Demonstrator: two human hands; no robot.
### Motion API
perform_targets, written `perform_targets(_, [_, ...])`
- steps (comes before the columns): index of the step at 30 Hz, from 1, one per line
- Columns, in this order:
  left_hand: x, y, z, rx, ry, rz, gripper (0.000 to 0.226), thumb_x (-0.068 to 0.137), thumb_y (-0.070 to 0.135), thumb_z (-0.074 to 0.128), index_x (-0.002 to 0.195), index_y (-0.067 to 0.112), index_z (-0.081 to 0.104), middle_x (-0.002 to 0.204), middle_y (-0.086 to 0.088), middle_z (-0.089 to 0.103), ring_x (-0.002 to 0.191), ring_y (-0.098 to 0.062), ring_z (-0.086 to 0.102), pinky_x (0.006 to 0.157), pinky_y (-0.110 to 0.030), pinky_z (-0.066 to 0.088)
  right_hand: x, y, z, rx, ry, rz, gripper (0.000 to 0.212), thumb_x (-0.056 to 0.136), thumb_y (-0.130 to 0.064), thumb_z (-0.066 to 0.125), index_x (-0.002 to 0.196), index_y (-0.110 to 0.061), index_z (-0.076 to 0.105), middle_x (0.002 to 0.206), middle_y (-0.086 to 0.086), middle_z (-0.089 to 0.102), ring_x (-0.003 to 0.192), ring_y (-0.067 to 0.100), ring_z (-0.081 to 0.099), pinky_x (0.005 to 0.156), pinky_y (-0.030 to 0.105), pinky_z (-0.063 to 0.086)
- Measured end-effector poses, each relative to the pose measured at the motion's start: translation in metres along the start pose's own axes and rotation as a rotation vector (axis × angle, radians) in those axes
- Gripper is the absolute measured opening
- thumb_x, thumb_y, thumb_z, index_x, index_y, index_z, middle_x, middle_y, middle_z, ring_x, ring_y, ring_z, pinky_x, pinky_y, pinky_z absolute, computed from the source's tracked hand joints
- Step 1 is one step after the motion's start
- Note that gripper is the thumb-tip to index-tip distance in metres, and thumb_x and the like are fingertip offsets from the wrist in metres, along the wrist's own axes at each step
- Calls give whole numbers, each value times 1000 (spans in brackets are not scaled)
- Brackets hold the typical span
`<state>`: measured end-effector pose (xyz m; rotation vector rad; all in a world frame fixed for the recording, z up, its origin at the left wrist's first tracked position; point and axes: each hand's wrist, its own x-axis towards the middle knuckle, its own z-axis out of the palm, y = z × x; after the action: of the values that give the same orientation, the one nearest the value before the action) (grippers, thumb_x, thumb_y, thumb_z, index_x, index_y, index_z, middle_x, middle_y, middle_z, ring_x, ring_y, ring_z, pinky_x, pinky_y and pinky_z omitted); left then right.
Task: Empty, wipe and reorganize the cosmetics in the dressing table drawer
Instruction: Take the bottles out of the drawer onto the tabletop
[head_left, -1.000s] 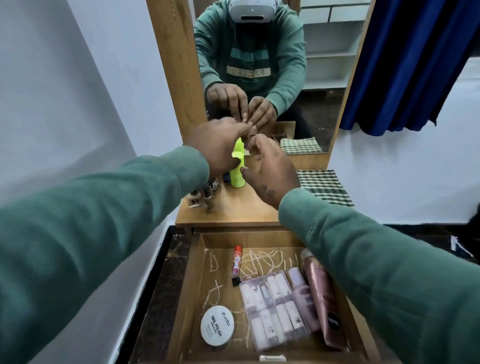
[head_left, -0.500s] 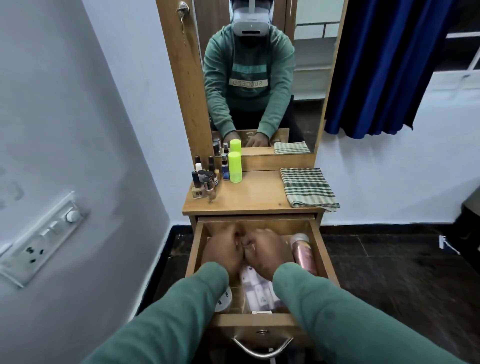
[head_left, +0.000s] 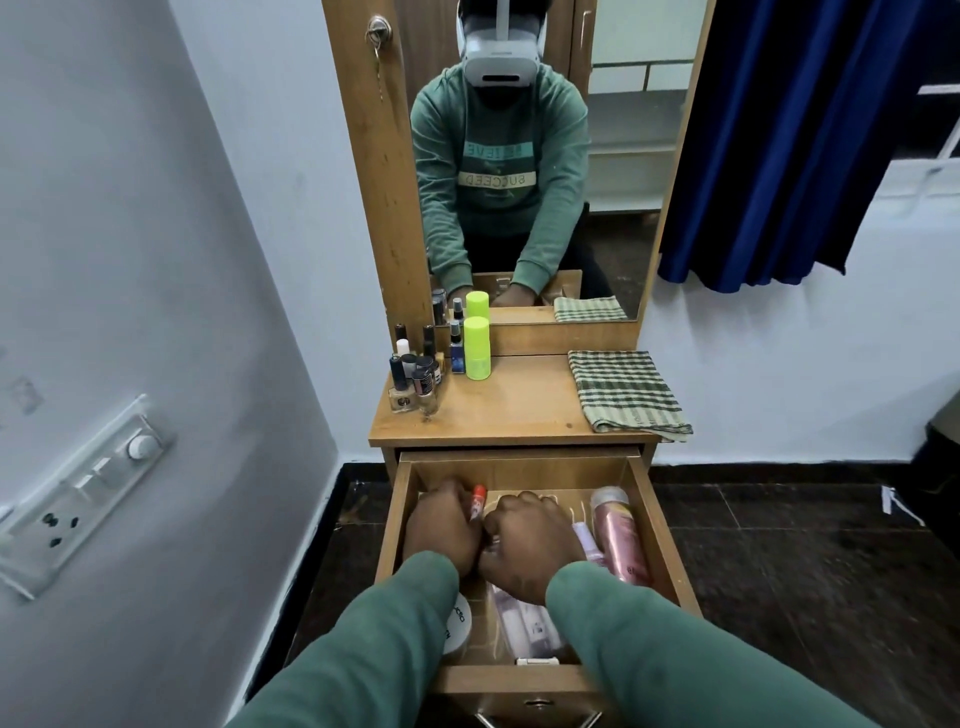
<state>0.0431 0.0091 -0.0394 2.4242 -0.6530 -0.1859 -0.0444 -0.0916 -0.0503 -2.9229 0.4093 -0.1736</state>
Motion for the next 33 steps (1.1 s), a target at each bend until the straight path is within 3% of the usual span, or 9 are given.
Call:
perform_targets(4, [2,0,-2,-17,-7,-26,20,95,28,62,113,21,61,105,-7,74,97,-28,70,84,-35,54,1,-5,-1,-42,6,-28,45,72,-47,53,107,-24,71,107,3,69,105,28,57,93,45,39])
perform_targets(9, [1,4,-2,85,-32,-11,29,96,14,53,125,17,49,112,-12,71,105,-31,68,88,-40,53,2,-9,-1,-111,-20,-46,46,80,-40,64,124,-25,63,122,3,67,114,28,57,98,46,44])
perform_targets(15, [-3,10,-7,118,-76,43,25,101,11,47,125,12,43,113,-17,70,108,-35,65,94,-46,51,2,-12,-5,-92,20,-61,35,83,-28,65,117,-22,64,118,3,69,110,26,59,97,43,45])
perform_targets(19, [-12,17,-16,48,-15,68,22,100,14,48,121,14,41,107,-14,71,101,-33,67,89,-46,53,-1,-10,-15,-41,119,-71,29,84,-27,63,113,-26,66,113,0,70,104,25,60,91,41,44])
perform_targets(23, [-18,23,-29,-130,106,93,30,96,6,53,122,18,46,105,-8,69,94,-27,66,85,-48,55,-4,-9,-35,78,181,-42,25,88,-35,63,112,-32,68,108,-6,71,100,21,60,87,37,45])
perform_targets(27, [-18,29,-43,-310,175,124,38,93,-1,58,120,24,51,99,5,65,95,-18,64,87,-47,55,-6,-11,-61,206,228,-48,14,90,-34,67,101,-27,67,103,-6,70,98,21,60,81,37,49])
perform_targets(33, [2,59,-69,-290,264,233,38,98,8,59,129,27,47,115,1,61,104,-18,62,92,-44,56,10,-6,-101,313,351,1,13,95,-29,71,107,-25,67,99,-5,70,87,16,59,75,33,51])
